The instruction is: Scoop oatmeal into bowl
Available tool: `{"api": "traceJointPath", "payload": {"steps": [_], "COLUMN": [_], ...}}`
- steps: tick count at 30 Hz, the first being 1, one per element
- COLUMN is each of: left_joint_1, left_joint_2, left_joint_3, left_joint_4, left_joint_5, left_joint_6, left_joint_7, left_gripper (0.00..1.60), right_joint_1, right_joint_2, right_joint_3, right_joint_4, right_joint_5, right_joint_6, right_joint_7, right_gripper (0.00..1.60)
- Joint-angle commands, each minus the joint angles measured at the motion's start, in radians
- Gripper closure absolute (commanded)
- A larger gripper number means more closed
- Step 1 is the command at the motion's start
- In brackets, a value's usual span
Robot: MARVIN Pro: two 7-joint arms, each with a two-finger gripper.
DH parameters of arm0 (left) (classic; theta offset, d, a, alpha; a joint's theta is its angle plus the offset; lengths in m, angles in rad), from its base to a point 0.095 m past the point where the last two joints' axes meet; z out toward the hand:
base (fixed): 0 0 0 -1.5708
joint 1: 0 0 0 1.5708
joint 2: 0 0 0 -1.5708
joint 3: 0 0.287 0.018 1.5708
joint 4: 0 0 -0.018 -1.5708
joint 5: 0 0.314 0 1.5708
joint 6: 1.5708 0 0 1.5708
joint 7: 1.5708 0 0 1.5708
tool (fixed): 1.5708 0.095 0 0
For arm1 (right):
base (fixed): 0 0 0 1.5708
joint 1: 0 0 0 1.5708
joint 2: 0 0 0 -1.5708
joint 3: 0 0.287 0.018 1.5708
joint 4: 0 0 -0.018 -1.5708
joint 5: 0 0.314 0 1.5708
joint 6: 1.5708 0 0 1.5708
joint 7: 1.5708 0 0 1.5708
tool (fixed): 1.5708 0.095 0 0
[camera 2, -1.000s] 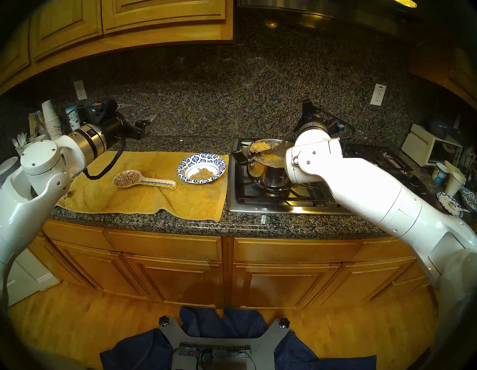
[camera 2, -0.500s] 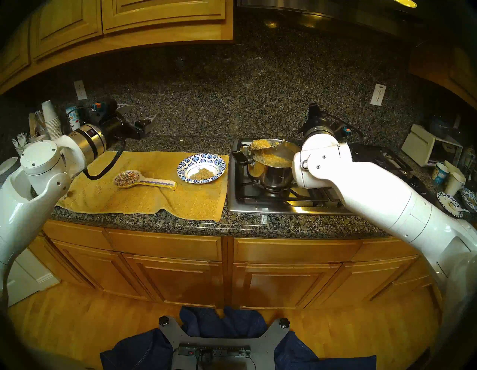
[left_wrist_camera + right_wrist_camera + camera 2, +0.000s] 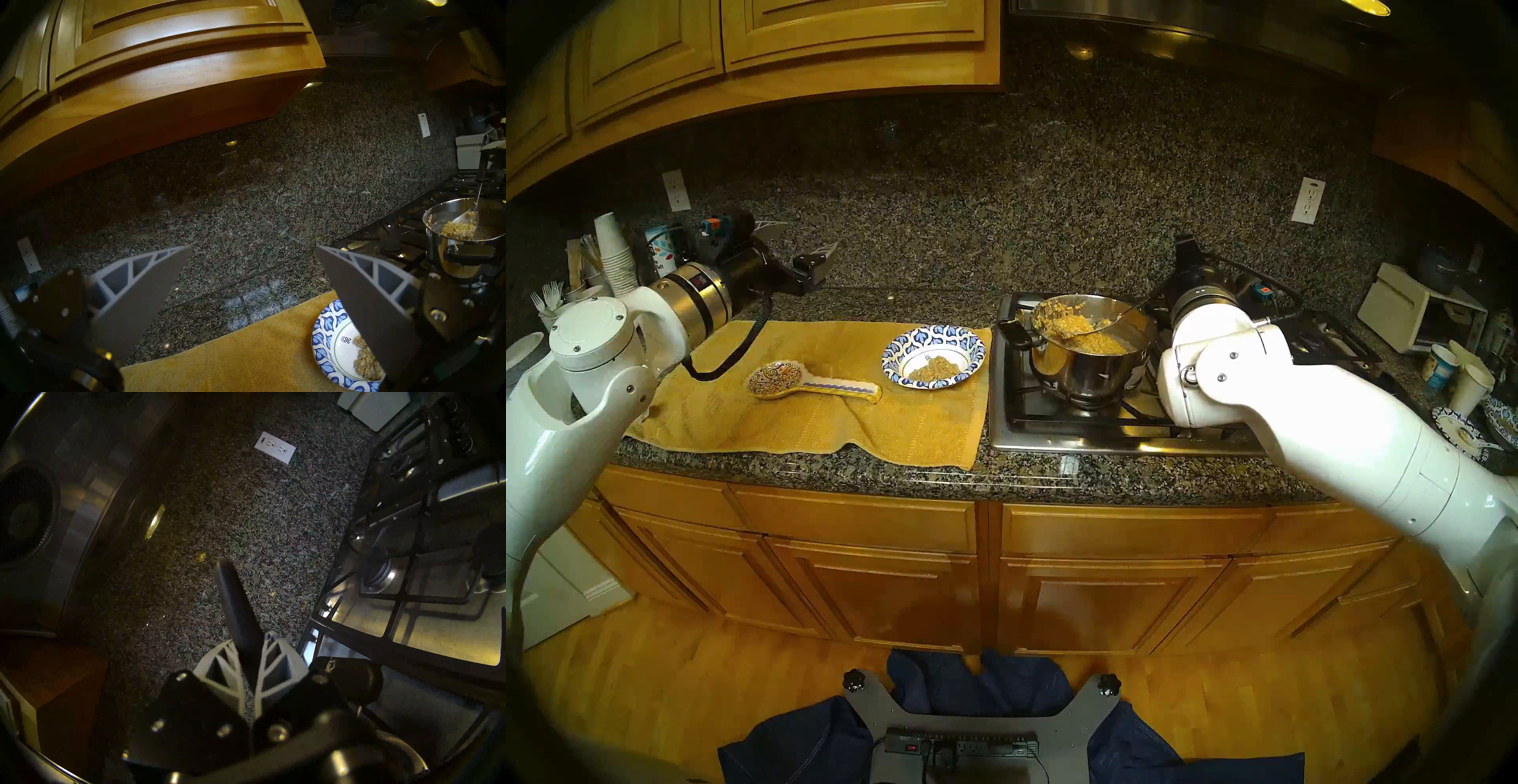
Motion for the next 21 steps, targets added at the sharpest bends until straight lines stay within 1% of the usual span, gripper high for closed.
{"api": "traceJointPath", "payload": {"steps": [1,10,16,21], "left_joint_1": [-0.033,-0.033,-0.033,-0.033], "left_joint_2": [-0.001,0.0,0.0,0.0], "left_joint_3": [-0.024,-0.024,-0.024,-0.024], "left_joint_4": [-0.012,-0.012,-0.012,-0.012], "left_joint_5": [0.002,0.002,0.002,0.002], "left_joint_6": [-0.018,-0.018,-0.018,-0.018], "left_joint_7": [0.001,0.001,0.002,0.002], "left_gripper": [0.0,0.0,0.0,0.0], "right_joint_1": [0.022,0.025,0.037,0.038], "right_joint_2": [0.037,0.035,0.03,0.039], "right_joint_3": [0.049,0.063,0.075,0.086], "right_joint_4": [-0.03,-0.026,-0.019,-0.039], "right_joint_5": [0.016,0.058,0.068,0.079], "right_joint_6": [0.008,0.001,0.003,0.0], "right_joint_7": [0.071,0.101,0.113,0.12], "right_gripper": [1.6,1.6,1.6,1.6]}}
